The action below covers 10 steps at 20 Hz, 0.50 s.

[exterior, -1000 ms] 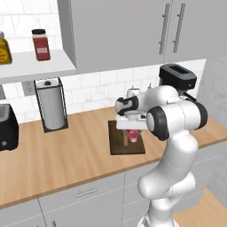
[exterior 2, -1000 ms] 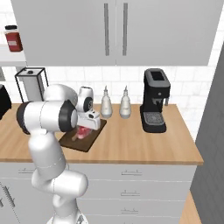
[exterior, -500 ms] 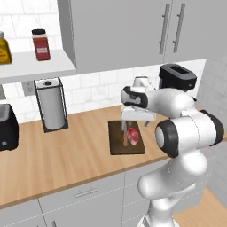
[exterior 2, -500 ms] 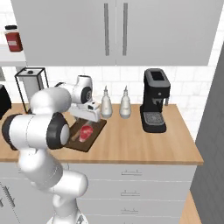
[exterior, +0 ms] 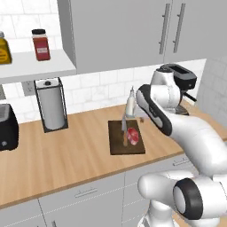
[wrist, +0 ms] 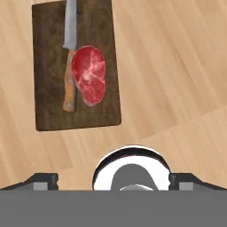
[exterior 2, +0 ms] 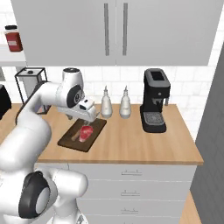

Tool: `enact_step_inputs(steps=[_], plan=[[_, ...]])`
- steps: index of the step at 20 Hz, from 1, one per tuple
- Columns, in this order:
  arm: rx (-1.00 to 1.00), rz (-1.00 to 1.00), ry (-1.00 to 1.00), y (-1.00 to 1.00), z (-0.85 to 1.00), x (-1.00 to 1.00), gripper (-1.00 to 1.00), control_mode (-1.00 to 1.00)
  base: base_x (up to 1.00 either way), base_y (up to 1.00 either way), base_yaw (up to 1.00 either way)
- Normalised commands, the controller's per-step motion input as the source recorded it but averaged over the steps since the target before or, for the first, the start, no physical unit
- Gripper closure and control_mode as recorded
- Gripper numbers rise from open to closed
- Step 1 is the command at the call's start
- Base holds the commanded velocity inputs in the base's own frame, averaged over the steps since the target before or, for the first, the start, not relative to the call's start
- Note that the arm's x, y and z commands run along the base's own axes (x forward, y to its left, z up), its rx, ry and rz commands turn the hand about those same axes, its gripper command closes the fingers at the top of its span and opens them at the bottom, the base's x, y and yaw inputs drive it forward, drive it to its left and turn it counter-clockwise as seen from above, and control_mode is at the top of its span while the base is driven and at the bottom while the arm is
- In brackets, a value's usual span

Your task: Pick up the knife from the drawer and place it on the cutting board. Then place the meat from the plate to the cutting board.

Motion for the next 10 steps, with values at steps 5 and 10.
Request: enact_step_inputs(steps=[5, 10], plan=[[0.00, 0.00, -0.05, -0.55, 0.68, -0.61, -1.00, -1.00, 0.00, 0.00, 0.00], [0.02, 0.00, 0.00, -0.76, 0.43, -0.51, -1.00, -1.00, 0.00, 0.00, 0.00]])
